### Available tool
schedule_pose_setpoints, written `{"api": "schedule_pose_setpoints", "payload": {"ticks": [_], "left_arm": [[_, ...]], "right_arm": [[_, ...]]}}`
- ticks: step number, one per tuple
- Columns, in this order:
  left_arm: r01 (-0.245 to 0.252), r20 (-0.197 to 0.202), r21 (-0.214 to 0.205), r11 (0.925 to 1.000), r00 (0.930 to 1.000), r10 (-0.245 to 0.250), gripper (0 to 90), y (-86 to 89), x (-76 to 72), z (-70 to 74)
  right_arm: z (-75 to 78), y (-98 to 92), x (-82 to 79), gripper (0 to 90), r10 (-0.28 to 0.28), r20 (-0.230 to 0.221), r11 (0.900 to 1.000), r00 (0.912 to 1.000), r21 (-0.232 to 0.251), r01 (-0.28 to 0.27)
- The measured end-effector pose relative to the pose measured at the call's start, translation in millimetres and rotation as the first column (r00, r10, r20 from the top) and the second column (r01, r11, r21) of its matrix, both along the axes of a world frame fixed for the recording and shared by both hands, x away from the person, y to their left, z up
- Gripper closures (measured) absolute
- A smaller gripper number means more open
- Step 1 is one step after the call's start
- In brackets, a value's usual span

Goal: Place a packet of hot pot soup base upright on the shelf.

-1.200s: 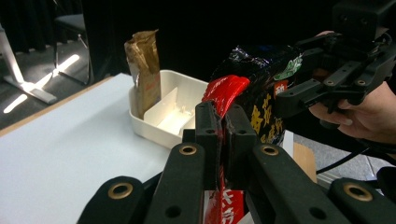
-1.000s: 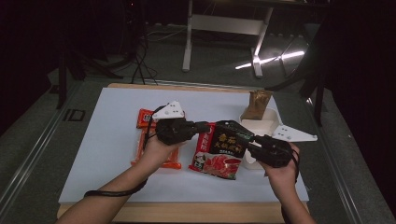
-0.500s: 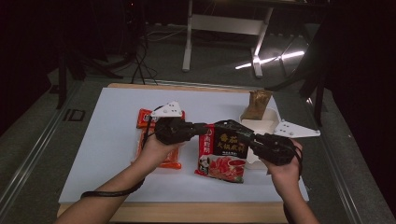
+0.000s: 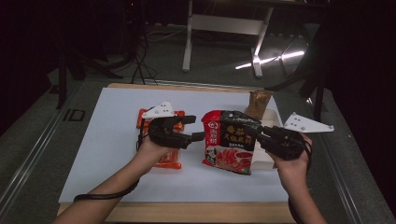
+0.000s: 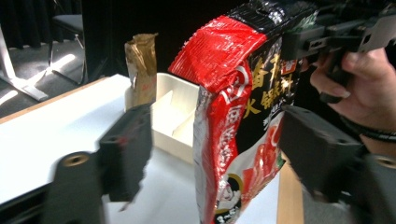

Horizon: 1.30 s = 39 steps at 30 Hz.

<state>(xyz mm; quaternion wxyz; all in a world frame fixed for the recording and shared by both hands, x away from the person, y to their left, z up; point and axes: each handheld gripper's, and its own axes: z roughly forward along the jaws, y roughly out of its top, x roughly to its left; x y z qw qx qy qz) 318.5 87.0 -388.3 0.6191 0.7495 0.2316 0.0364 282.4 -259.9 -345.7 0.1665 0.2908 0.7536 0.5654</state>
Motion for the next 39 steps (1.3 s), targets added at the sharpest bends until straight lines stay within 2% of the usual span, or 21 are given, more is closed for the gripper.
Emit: {"api": "schedule_pose_setpoints", "payload": {"ticks": [4,6,9,10,14,17,19,29,36,39], "left_arm": [[-0.032,0.017,0.018,0.9993,0.9993,0.032,14.1,3.1,-4.3,-0.7],[-0.045,0.009,0.018,0.9988,0.9989,0.045,11.4,4.8,-6.4,-2.1],[-0.035,-0.013,0.018,0.9992,0.9993,0.035,2.5,8.4,-7.8,-5.3],[-0.03,-0.018,0.015,0.9994,0.9994,0.031,2.0,10.2,-8.0,-7.0],[-0.047,-0.025,0.042,0.998,0.9985,0.048,1.9,14.8,-10.5,-15.1],[-0.034,-0.007,0.05,0.9982,0.9994,0.035,1.6,17.8,-12.2,-22.1],[-0.048,0.014,0.064,0.9968,0.9988,0.048,1.6,18.5,-15.3,-26.8],[-0.052,0.024,0.075,0.9958,0.9985,0.05,1.7,25.6,-26.5,-49.6],[-0.04,0.01,0.061,0.9973,0.9992,0.04,1.7,30.7,-37.4,-67.0],[-0.044,0.017,0.082,0.9957,0.999,0.042,1.7,30.6,-40.1,-70.9]], "right_arm": [[7.0,-0.6,0.4,78.0,-0.001,0.016,1.0,0.9999,0.006,0.001],[10.5,-1.0,1.9,78.0,-0.002,0.023,1.0,0.9997,0.006,0.002],[15.2,-1.7,4.9,78.0,-0.006,0.029,0.9999,0.9996,0.014,0.006],[16.8,-2.0,6.1,77.9,-0.01,0.033,0.9999,0.9994,0.014,0.009],[22.2,-4.4,11.6,77.9,-0.021,0.043,0.9995,0.9989,0.024,0.02],[27.0,-7.2,16.3,77.9,-0.03,0.052,0.9992,0.9982,0.029,0.029],[30.7,-9.4,20.1,77.9,-0.038,0.056,0.9988,0.9977,0.034,0.036],[50.4,-23.6,45.2,77.7,-0.106,0.09,0.9934,0.9903,0.053,0.101],[52.5,-37.9,62.6,77.6,-0.156,0.096,0.9863,0.9832,0.071,0.149],[51.5,-41.8,67.3,77.6,-0.175,0.098,0.9832,0.9797,0.07,0.169]]}}
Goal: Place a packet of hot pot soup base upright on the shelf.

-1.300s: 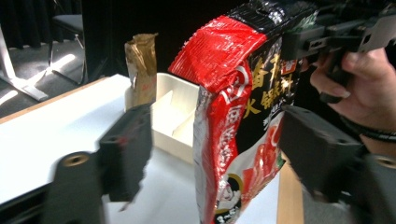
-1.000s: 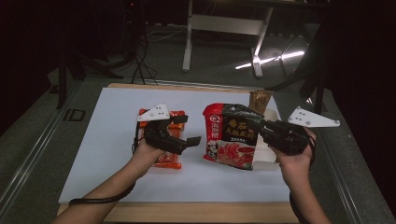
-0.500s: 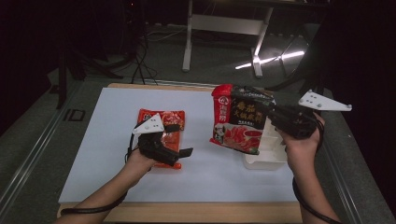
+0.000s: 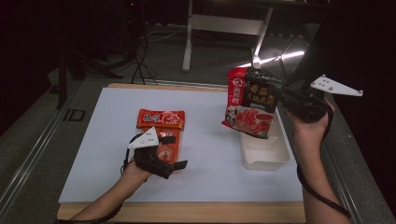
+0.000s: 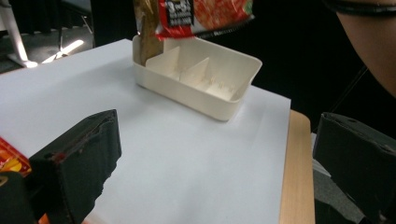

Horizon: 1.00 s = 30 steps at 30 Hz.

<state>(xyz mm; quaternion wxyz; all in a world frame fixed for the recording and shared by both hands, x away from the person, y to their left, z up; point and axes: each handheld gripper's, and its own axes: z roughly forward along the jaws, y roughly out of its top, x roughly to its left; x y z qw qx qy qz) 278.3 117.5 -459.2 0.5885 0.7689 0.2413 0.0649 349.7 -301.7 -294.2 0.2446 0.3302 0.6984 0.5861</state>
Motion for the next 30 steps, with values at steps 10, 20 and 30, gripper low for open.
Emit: {"api": "schedule_pose_setpoints", "payload": {"ticks": [10,20,30], "left_arm": [[-0.002,-0.038,-0.003,1.0,0.9993,0.002,1.7,8.7,-7.4,-23.3],[-0.014,-0.056,-0.014,0.9998,0.9984,0.013,1.7,10.7,-9.3,-35.2],[-0.014,-0.064,-0.024,0.9996,0.9979,0.013,1.7,10.8,-8.0,-37.1]], "right_arm": [[-14.4,-24.2,30.7,77.6,-0.067,-0.035,0.9977,0.9971,0.001,0.067],[-37.6,-45.8,47.9,77.4,-0.092,-0.049,0.9957,0.9946,-0.001,0.092],[-59.1,-59.4,61.2,77.3,-0.111,-0.077,0.9938,0.9908,-0.016,0.11]]}}
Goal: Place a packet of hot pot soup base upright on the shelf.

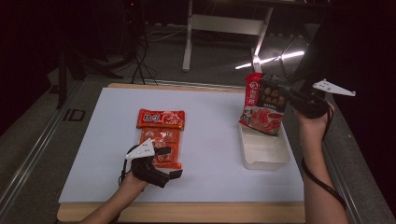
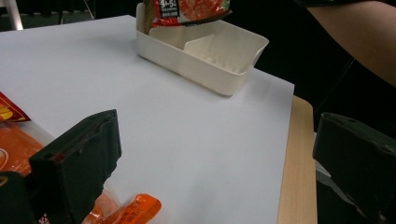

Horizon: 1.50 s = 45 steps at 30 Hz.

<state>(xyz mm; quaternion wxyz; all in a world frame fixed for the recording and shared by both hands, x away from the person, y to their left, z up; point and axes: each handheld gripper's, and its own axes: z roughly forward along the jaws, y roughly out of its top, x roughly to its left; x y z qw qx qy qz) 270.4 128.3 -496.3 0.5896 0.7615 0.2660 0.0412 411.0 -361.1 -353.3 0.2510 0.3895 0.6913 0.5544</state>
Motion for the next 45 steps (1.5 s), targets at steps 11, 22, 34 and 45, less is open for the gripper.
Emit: {"api": "schedule_pose_setpoints", "payload": {"ticks": [11,22,34,45], "left_arm": [[-0.008,-0.01,-0.012,0.9999,0.9999,0.008,1.7,3.5,1.8,-2.1],[-0.011,-0.024,-0.018,0.9998,0.9997,0.01,1.7,4.0,2.9,-4.7],[-0.014,-0.028,-0.013,0.9998,0.9995,0.014,1.7,5.0,3.5,-7.3],[-0.02,-0.027,-0.024,0.9995,0.9994,0.019,1.7,7.6,1.1,-7.5]], "right_arm": [[-17.2,-3.0,11.6,77.1,0.004,-0.009,0.9984,1.0,-0.056,-0.004],[-35.1,-3.4,17.1,76.3,0.055,-0.027,0.9975,0.9981,-0.043,-0.056],[-53.0,-5.8,15.9,74.4,0.072,-0.047,0.9974,0.9963,0.011,-0.072],[-69.5,-29.7,4.6,71.8,0.052,-0.072,0.9972,0.996,0.057,-0.048]]}}
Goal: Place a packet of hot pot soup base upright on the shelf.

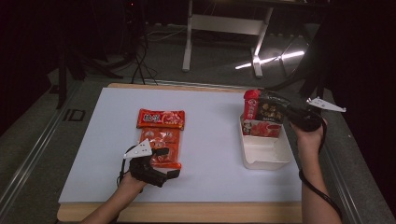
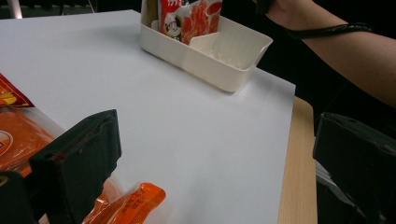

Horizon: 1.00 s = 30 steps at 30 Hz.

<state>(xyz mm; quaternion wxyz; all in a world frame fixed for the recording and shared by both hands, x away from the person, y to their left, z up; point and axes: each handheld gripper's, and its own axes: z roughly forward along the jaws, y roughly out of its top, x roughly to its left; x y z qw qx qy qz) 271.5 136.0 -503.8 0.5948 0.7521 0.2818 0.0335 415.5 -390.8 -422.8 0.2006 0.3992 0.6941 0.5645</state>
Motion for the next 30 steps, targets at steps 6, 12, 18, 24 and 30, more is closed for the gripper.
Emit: {"api": "schedule_pose_setpoints", "payload": {"ticks": [6,12,18,24,30], "left_arm": [[-0.012,0.006,-0.002,0.9999,0.9999,0.012,1.7,1.5,0.3,0.9],[-0.008,0.014,0.003,1.0,0.9999,0.008,1.7,1.7,0.4,1.2],[-0.014,0.034,0.011,0.9998,0.9993,0.014,1.7,2.6,0.4,3.1],[-0.006,-0.014,-0.015,0.9999,0.9999,0.006,1.7,7.8,3.3,5.2],[-0.033,-0.019,0.013,0.9994,0.9993,0.033,1.7,16.1,6.6,10.5]], "right_arm": [[-3.8,-2.4,-4.9,70.4,-0.004,-0.011,0.9994,0.9999,-0.033,0.004],[10.0,2.5,-9.6,53.0,-0.013,-0.022,0.996,0.9997,-0.089,0.011],[34.8,10.1,-24.3,32.5,-0.058,0.029,0.9958,0.9979,-0.068,0.06],[59.2,28.1,-40.2,11.0,-0.065,0.113,0.9942,0.9914,-0.077,0.074],[75.3,48.9,-59.4,10.8,-0.01,0.161,0.9947,0.9868,-0.099,0.026]]}}
